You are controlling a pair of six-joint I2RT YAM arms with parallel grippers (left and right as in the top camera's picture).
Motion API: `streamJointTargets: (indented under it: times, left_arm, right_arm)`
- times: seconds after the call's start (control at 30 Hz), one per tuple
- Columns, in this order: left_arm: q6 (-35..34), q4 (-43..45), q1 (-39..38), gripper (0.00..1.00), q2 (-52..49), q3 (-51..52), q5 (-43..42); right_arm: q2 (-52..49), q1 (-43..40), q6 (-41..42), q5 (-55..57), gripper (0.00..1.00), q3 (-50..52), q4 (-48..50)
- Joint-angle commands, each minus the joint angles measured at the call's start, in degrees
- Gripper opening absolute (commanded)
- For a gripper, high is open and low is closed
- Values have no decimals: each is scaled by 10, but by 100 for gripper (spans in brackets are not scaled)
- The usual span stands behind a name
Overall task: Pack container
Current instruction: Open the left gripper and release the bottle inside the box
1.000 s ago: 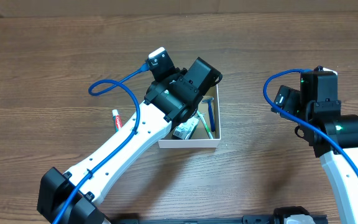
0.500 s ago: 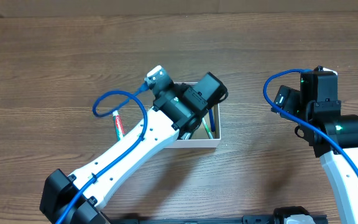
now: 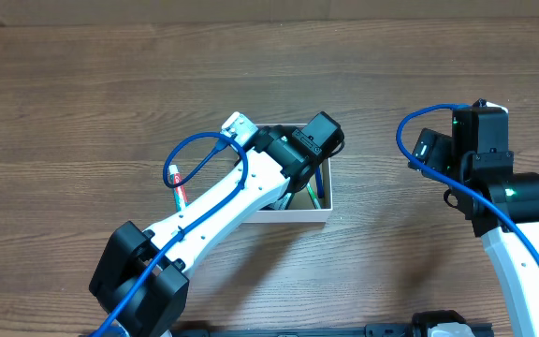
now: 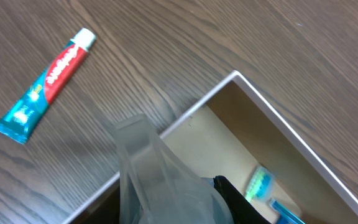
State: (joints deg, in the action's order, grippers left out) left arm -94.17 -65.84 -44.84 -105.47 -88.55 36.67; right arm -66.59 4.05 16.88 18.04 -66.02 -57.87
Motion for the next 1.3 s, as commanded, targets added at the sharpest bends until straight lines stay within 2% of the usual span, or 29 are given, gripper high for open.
streamJointTargets:
  times: [0.0,0.23,0.5,0.9,1.27]
  left_arm:
    - [-16,-4,6,10,-4,-16,28]
    - [-7,-24,5,10,14,-26,50]
    - [-6,-107,-9,11,15,-98,111]
    - [-8,-103,-8,15,-2,-84,102]
    - [-12,-97,-7,21,-77,-68,103]
  right_arm:
    - [1,-3,3,8,100,-11,3]
    - [1,-3,3,8,100,-11,3]
    - [1,-3,3,8,100,-11,3]
    - [1,-3,3,8,100,-11,3]
    - [1,-3,3,8,100,-11,3]
